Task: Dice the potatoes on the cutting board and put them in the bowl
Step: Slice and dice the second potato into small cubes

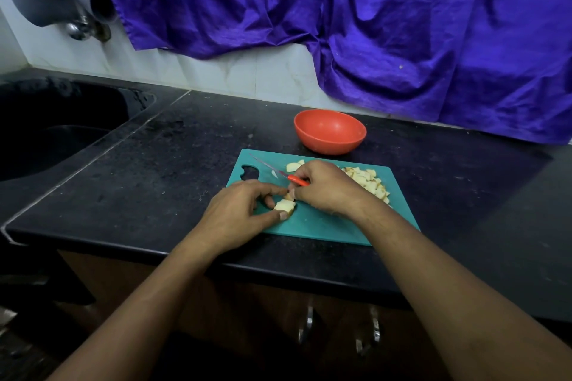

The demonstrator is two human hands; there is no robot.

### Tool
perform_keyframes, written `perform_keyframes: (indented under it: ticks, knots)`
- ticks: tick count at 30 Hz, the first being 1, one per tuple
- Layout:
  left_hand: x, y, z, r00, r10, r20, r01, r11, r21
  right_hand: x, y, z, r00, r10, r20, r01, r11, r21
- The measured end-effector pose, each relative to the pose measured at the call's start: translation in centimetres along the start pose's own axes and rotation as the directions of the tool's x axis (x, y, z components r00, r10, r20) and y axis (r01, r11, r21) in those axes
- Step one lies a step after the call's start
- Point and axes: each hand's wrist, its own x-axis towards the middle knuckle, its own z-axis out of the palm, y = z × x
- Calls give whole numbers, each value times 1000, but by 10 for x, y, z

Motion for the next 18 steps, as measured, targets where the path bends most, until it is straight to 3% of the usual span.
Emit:
perform_keyframes:
  ticks: [6,18]
  knots:
    - [2,0,3,999,32,-11,-31,997,75,2,7,6,991,-79,-107,78,997,-17]
    - [2,1,0,999,-39,-2,39,999,-11,-5,4,-3,999,-16,35,13,997,72]
